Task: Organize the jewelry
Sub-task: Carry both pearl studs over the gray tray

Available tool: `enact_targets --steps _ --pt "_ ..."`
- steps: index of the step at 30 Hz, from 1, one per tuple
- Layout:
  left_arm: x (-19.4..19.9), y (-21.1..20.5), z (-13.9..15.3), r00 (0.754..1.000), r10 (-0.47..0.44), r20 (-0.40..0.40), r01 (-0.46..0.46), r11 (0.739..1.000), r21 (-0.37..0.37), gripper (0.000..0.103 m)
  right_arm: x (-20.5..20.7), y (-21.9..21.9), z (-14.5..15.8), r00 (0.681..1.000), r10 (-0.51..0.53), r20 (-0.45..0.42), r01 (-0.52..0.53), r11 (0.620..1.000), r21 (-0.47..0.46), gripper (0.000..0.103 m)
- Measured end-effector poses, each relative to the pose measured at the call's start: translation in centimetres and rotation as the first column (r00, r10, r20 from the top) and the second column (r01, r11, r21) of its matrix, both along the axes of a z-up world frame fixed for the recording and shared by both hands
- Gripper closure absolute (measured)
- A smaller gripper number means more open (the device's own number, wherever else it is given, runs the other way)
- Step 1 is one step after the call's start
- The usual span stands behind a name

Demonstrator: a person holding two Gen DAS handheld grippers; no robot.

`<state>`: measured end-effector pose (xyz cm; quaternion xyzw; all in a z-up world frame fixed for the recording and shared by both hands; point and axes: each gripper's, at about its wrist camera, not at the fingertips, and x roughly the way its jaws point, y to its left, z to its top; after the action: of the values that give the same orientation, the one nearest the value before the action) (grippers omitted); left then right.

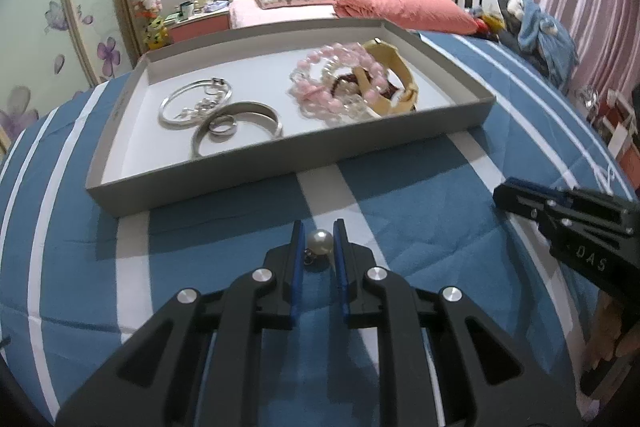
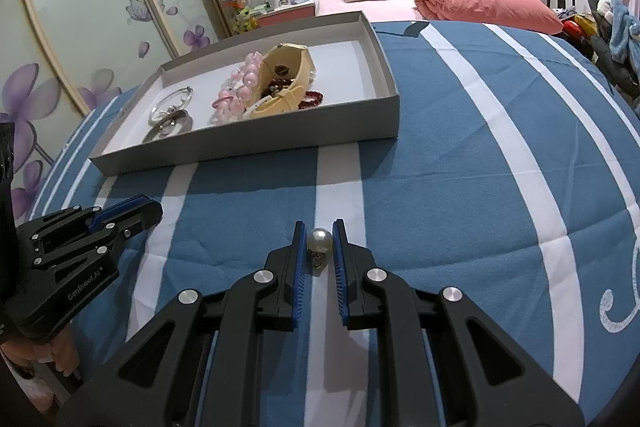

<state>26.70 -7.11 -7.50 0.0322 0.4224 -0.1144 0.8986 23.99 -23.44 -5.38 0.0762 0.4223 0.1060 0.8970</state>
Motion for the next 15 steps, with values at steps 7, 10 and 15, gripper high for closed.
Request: enact_targets --steps 7,10,15 --pt "-1.0 2.5 2.0 0.992 0.074 0.104 -0.069 0.996 -0.056 0.088 -1.2 0.6 3.1 0.984 0.005 0.176 -0.004 1.0 -0.005 0.089" --pt "-1.2 3.6 3.5 0.977 0.126 0.174 -0.112 0.99 -0.086 0.088 -1.6 1.0 5.3 0.96 0.004 0.28 -0.004 1.0 0.0 0.089" --pt "-1.2 5.1 6.0 0.937 0.2 0.285 -0.177 0.979 -0.106 0.088 -1.8 1.7 8.4 0.908 -0.009 0.419 0.002 1.0 0.016 0.089"
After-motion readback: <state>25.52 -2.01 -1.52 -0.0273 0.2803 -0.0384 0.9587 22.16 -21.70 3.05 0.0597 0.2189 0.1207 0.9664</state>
